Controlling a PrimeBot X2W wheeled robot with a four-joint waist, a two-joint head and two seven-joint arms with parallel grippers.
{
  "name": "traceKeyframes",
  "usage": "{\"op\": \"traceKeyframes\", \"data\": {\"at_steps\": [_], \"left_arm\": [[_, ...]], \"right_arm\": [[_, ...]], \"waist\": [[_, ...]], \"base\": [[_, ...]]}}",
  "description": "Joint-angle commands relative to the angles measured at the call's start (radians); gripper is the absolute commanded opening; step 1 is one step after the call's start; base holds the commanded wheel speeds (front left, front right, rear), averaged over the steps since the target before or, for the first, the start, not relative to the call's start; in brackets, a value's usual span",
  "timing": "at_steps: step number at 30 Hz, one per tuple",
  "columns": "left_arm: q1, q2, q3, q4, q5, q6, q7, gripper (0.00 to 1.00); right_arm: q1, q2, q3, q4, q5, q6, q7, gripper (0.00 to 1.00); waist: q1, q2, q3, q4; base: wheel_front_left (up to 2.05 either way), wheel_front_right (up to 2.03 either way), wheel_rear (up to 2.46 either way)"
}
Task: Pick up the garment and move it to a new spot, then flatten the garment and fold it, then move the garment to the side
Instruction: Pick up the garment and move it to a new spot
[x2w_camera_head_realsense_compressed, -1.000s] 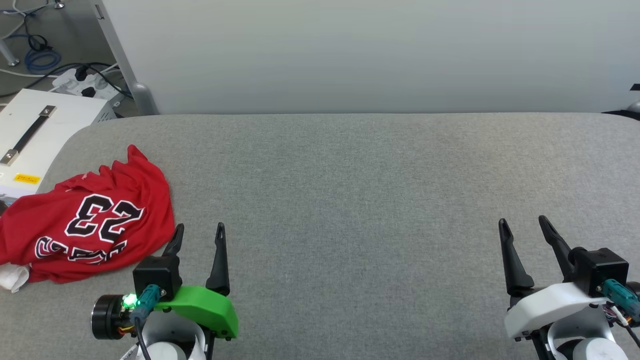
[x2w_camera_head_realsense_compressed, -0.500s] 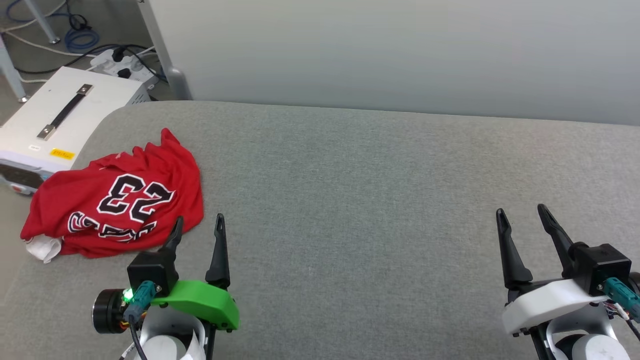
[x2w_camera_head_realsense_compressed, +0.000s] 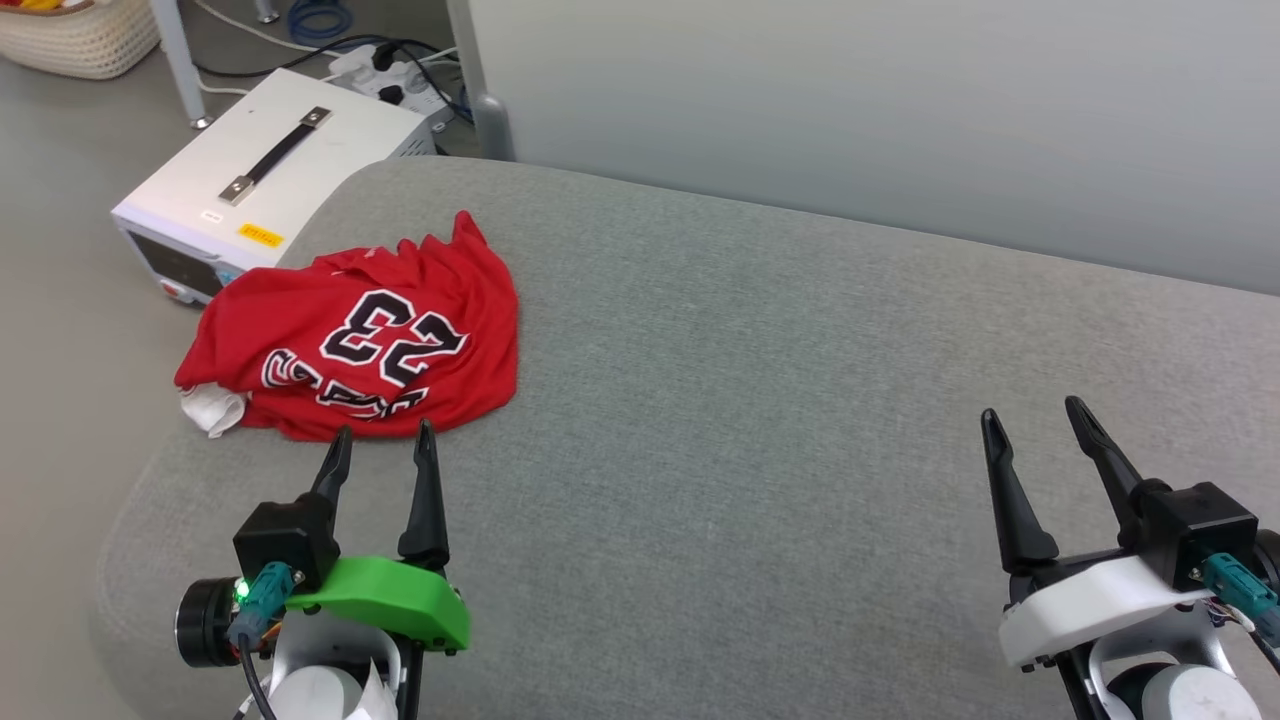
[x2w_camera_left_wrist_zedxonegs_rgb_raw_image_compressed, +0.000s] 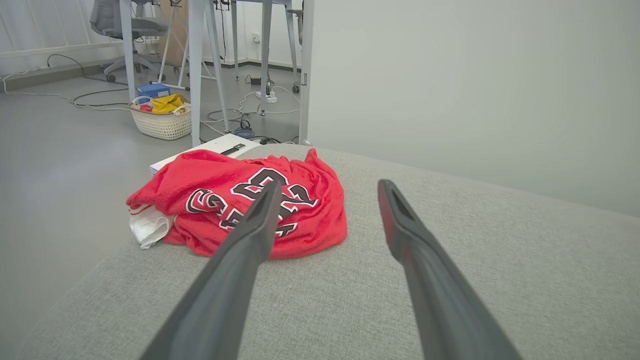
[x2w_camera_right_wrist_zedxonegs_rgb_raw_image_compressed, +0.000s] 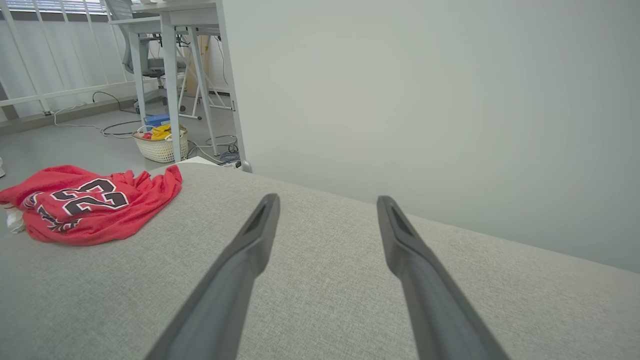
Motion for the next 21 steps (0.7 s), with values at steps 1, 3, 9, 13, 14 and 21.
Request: {"op": "traceKeyframes", "data": {"at_steps": [1,3,9,13,14,21], "left_arm": [[-0.020,-0.003,0.001,0.001,-0.007,0.002,-0.011,1.00],[-0.019,-0.003,0.003,0.002,-0.004,0.002,-0.016,1.00],[-0.012,-0.003,0.012,0.000,-0.002,0.001,-0.028,1.00],[-0.006,-0.003,0.020,0.001,-0.001,-0.005,-0.036,1.00],[-0.006,-0.003,0.021,0.002,-0.003,-0.007,-0.038,1.00],[-0.006,-0.004,0.018,0.006,-0.021,-0.008,-0.053,1.00]], "right_arm": [[-0.005,-0.006,0.006,-0.008,-0.003,-0.001,-0.001,1.00],[-0.007,-0.011,0.014,-0.012,-0.003,-0.001,-0.002,1.00],[-0.010,-0.020,0.033,-0.018,-0.001,-0.001,-0.005,1.00],[-0.011,-0.027,0.040,-0.024,0.000,-0.001,-0.007,1.00],[-0.011,-0.030,0.042,-0.026,0.000,-0.001,-0.007,1.00],[-0.007,-0.044,0.045,-0.050,0.004,-0.001,-0.006,1.00]], "waist": [[0.0000,0.0000,0.010,0.054],[0.0000,0.0000,0.014,0.079],[0.0000,0.0000,0.020,0.138],[0.0000,0.0000,0.026,0.174],[0.0000,0.0000,0.027,0.183],[0.0000,0.0000,0.036,0.235]], "base": [[0.00,0.00,0.00],[0.00,0.00,0.00],[0.00,0.00,0.00],[0.00,0.00,0.00],[0.00,0.00,0.00],[-0.06,-0.06,-0.06]]}}
